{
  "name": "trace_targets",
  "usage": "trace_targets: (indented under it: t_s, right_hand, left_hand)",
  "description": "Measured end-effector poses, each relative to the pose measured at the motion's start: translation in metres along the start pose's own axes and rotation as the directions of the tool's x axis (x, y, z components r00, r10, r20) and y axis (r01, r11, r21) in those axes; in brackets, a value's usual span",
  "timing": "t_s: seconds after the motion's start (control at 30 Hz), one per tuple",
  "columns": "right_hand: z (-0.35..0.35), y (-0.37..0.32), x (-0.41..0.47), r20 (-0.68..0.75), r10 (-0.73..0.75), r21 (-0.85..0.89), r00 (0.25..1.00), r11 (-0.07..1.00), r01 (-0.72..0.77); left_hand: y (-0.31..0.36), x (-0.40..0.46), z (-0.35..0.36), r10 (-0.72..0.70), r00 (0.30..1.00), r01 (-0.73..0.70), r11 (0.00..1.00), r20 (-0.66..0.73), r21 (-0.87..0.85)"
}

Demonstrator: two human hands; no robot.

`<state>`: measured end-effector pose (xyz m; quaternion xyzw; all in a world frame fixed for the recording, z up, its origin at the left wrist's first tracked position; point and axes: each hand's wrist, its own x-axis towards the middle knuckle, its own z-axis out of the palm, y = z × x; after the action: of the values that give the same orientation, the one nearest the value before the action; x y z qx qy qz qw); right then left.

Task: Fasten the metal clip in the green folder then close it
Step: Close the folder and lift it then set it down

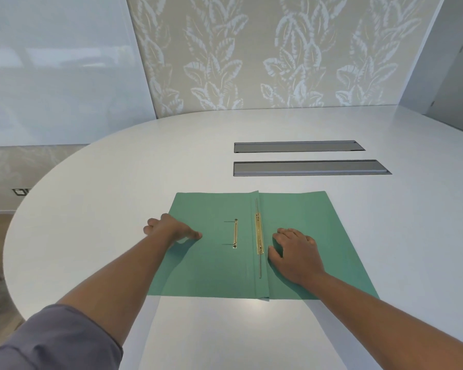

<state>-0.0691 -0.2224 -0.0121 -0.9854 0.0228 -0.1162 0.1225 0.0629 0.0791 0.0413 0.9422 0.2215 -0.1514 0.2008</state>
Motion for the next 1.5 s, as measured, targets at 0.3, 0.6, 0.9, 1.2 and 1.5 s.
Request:
trace_targets:
  t_s: [0.3, 0.6, 0.9, 1.2, 1.5]
  right_hand:
    - [-0.001, -0.001, 0.0, -0.006, 0.007, 0.002, 1.0, 1.0, -0.007]
    - [-0.001, 0.0, 0.001, -0.014, -0.001, 0.008, 1.0, 1.0, 0.001]
    - [-0.002, -0.001, 0.002, -0.023, -0.028, 0.017, 0.999, 0.999, 0.028]
    - [-0.002, -0.013, 0.011, 0.034, -0.011, 0.178, 0.999, 0.984, 0.005]
    - [-0.076, -0.001, 0.038, 0.324, 0.189, 0.937, 0.927, 0.07, -0.342]
  left_hand:
    - [-0.013, 0.017, -0.011, -0.023, 0.999, 0.029, 0.975, 0.029, -0.221]
    - [0.005, 0.001, -0.045, 0.162, 0.987, -0.156, 0.923, -0.014, -0.351]
    - [0.047, -0.045, -0.119, 0.406, 0.901, -0.331, 0.872, 0.153, -0.362]
    - [0.102, -0.107, -0.122, 0.584, 0.81, -0.432, 0.661, 0.059, -0.613]
    - [0.128, -0.125, -0.063, 0.656, 0.749, -0.431, 0.594, 0.098, -0.679]
